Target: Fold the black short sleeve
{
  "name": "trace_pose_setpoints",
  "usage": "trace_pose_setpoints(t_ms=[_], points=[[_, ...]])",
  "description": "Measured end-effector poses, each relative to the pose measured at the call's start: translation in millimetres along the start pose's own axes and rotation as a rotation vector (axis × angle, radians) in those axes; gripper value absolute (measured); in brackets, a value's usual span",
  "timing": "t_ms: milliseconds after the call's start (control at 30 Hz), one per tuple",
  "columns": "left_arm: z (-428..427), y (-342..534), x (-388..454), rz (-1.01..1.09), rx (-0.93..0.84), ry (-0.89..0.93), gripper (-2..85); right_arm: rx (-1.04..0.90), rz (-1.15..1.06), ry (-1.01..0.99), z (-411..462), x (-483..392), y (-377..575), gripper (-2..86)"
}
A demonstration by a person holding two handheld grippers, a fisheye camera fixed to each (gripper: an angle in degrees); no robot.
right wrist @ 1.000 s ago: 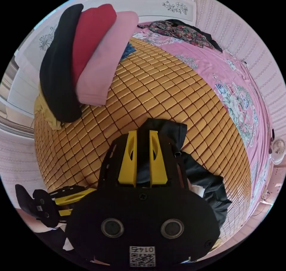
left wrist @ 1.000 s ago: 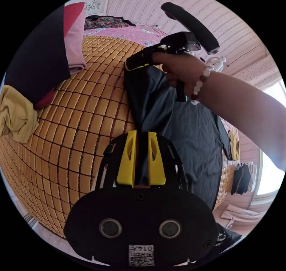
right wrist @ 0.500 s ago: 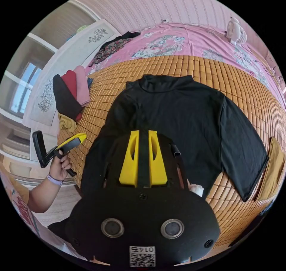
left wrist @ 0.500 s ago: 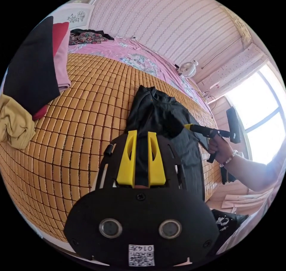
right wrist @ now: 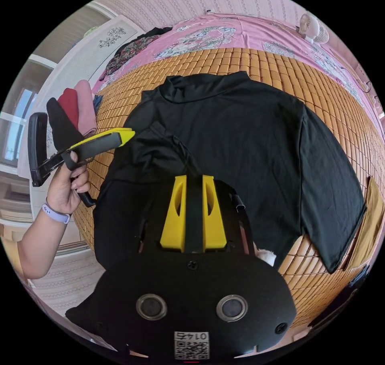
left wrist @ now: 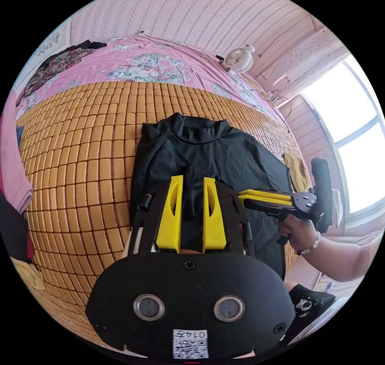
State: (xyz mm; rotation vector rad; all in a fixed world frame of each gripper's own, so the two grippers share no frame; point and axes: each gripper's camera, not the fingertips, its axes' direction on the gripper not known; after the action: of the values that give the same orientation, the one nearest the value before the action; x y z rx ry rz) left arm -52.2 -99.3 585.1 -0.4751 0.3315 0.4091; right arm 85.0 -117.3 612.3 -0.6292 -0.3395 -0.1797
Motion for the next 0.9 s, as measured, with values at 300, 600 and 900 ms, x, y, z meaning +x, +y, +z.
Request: trace_pose_setpoints(t_ms=[300,600,900], points=[[-41,43,-18,-0.05,0.123,-0.074,-0.7,0.218,-0.224,-0.005,-50,-28,-3,0.4],[-168,198,-85,-0.466,0.536,-0.168,-0.4,0.312,-0.732,-0.486,-43,-205,-94,4.3],[-155,294,-151,-0.766,0.473,-0.199,5.5,0.111,-0.841,-0.239,28,-251,-70,5.7]])
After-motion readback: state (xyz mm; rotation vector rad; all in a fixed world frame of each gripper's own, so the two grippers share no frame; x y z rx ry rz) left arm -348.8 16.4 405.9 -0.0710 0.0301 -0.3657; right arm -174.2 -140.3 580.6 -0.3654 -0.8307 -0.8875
